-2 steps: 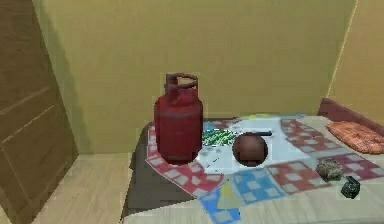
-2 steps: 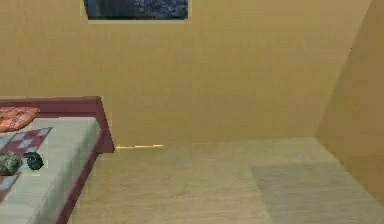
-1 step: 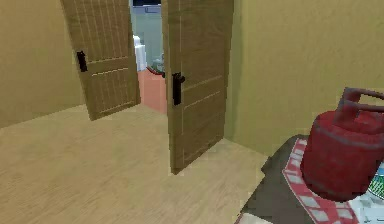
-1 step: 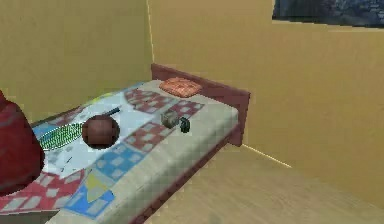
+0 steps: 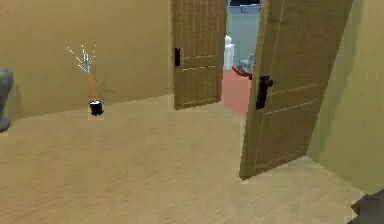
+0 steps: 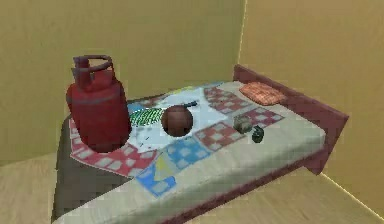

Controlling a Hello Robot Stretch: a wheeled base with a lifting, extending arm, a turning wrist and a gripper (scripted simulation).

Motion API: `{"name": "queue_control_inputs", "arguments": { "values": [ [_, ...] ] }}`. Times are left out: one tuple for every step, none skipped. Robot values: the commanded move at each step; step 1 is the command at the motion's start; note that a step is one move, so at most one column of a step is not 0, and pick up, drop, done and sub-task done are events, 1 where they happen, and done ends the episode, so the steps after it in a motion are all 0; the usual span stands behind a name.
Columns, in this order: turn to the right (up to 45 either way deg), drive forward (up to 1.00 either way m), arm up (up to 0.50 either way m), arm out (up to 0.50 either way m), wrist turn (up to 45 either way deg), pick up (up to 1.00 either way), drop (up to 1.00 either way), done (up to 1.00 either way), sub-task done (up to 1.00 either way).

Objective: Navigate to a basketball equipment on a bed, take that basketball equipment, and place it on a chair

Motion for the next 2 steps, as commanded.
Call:
{"name": "queue_control_inputs", "arguments": {
  "values": [
    [45.0,0.00,0.00,0.00,0.0,0.00,0.00,0.00,0.00],
    [45.0,0.00,0.00,0.00,0.0,0.00,0.00,0.00,0.00]
  ]
}}
